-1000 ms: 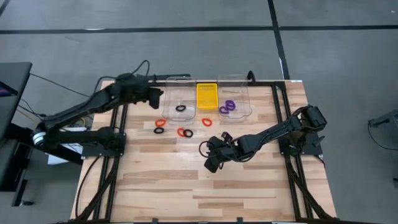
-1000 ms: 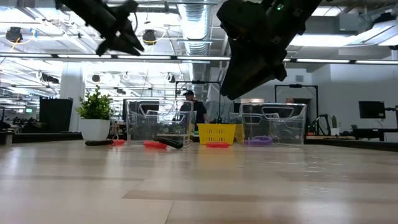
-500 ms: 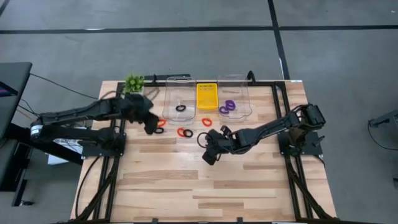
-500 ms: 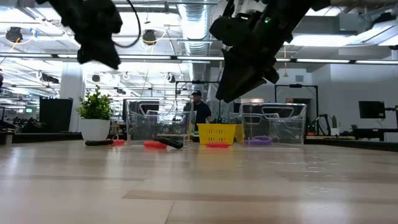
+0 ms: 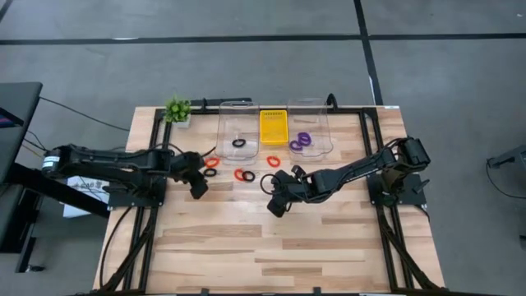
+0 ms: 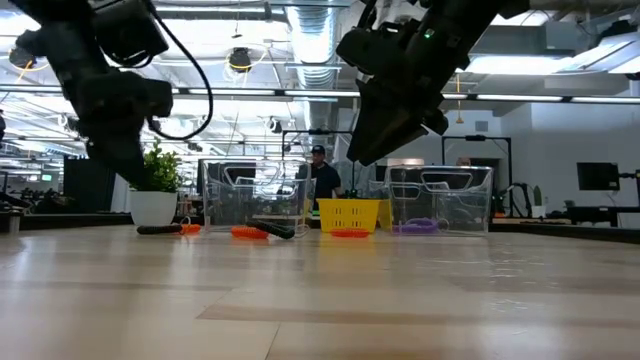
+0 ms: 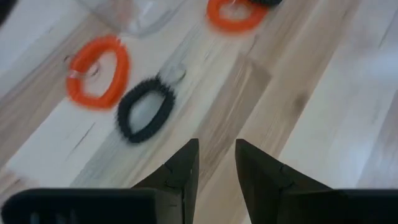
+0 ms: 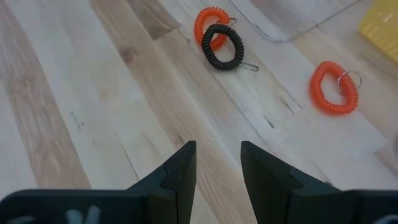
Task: Sort spring keychains
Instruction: Put the left black spring keychain into the left transparent bin
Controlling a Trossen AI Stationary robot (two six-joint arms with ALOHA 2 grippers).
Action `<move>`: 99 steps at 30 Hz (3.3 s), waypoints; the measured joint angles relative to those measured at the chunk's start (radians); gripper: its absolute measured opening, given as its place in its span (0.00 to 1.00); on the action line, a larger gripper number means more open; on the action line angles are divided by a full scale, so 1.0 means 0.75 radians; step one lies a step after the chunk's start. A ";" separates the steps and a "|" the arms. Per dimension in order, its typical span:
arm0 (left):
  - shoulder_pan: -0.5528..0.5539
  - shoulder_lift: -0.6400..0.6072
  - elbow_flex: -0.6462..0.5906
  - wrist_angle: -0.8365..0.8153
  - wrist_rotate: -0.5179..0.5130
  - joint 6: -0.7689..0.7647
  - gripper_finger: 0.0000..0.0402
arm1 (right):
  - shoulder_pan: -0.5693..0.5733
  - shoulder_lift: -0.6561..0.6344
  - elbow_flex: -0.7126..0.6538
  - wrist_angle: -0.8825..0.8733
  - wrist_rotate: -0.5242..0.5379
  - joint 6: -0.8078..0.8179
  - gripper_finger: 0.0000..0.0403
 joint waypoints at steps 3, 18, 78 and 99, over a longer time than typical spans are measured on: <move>0.000 0.000 -0.065 0.152 -0.001 -0.028 0.25 | 0.000 0.000 0.000 -0.001 0.000 0.000 0.29; 0.040 0.008 -0.207 0.288 -0.187 -0.125 0.25 | 0.000 0.000 0.000 -0.001 0.001 -0.023 0.29; -0.200 0.174 -0.211 0.401 -0.033 -0.401 0.07 | 0.000 0.000 -0.001 0.000 -0.003 -0.033 0.29; -0.320 0.172 -0.207 0.734 -0.006 -0.333 0.07 | 0.000 0.000 -0.001 0.000 -0.004 -0.032 0.29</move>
